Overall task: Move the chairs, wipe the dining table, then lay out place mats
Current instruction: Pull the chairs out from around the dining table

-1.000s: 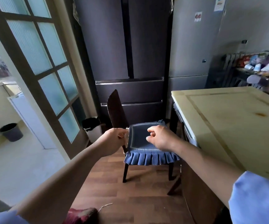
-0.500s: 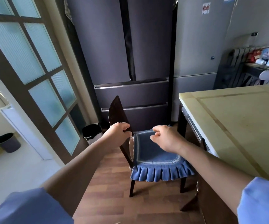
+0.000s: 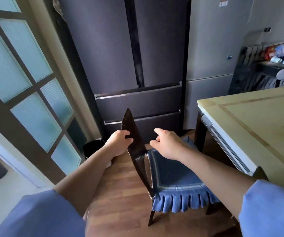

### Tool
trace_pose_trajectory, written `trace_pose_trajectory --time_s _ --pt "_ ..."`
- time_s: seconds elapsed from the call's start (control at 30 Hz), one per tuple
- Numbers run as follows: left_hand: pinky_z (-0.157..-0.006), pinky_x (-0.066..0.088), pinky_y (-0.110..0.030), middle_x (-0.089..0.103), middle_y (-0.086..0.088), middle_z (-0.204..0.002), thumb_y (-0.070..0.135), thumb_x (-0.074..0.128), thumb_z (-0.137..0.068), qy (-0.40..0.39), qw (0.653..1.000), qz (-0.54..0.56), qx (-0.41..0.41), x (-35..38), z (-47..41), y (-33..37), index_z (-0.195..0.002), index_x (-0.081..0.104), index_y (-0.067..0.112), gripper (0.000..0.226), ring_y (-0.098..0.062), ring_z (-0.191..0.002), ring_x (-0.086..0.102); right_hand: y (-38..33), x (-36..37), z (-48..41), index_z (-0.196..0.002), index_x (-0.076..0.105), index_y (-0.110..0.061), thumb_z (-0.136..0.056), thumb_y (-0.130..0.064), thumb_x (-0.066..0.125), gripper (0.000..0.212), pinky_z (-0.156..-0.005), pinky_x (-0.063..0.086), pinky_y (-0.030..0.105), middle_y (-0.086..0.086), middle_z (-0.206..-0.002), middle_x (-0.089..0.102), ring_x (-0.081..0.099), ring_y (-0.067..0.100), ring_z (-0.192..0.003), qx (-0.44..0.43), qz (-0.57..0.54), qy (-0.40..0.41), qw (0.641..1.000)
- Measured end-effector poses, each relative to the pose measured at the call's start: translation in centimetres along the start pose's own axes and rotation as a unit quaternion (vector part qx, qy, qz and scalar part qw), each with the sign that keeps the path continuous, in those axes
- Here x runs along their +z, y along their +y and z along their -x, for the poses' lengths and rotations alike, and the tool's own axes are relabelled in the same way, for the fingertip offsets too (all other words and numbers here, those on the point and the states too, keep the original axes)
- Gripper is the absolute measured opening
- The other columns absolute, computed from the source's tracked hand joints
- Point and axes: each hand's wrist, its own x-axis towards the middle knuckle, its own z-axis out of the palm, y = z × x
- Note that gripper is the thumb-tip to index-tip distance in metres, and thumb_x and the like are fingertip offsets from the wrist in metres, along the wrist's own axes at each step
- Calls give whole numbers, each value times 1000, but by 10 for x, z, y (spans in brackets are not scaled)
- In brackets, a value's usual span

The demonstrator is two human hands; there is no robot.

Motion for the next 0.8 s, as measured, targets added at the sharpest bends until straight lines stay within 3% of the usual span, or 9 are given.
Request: trace_pose_trajectory --time_s 0.13,0.23,0.47,0.6,0.8 --pt "-92 42 -27 54 -10 -136 23 54 -94 -9 1000 10 -15 1 -45 -15 -137 47 11 45 -24 -119 55 -12 12 -39 -147 23 -13 -97 -33 47 59 -93 47 35 11 -135 55 57 29 -118 7 18 -7 1000" --pt "-84 42 -24 54 -10 -135 23 53 -94 -17 1000 14 -16 6 -71 -17 -138 45 11 46 -24 -116 57 -15 20 -65 -149 20 -17 -97 -35 46 61 -94 47 36 10 -139 52 55 28 -121 7 23 -24 999" --pt "-81 45 -25 45 -13 -141 26 56 -92 -28 999 20 -34 32 -127 -48 -144 36 13 57 -25 -115 57 -10 62 -125 -151 13 -22 -97 -37 44 64 -98 49 42 10 -146 44 53 30 -125 14 56 -66 996" --pt "-92 49 -33 49 -12 -139 25 57 -92 -47 998 -2 -29 31 -159 -73 -146 32 14 61 -26 -116 56 -15 86 -152 -152 12 -21 -97 -40 45 66 -100 49 43 11 -150 39 51 32 -127 17 71 -92 993" --pt "-102 43 -35 42 -12 -146 15 51 -96 -111 989 96 -35 41 -207 -98 -151 14 16 66 -29 -129 48 -23 108 -192 -150 19 -19 -95 -40 49 66 -102 46 41 11 -148 40 48 33 -129 53 24 -112 992"
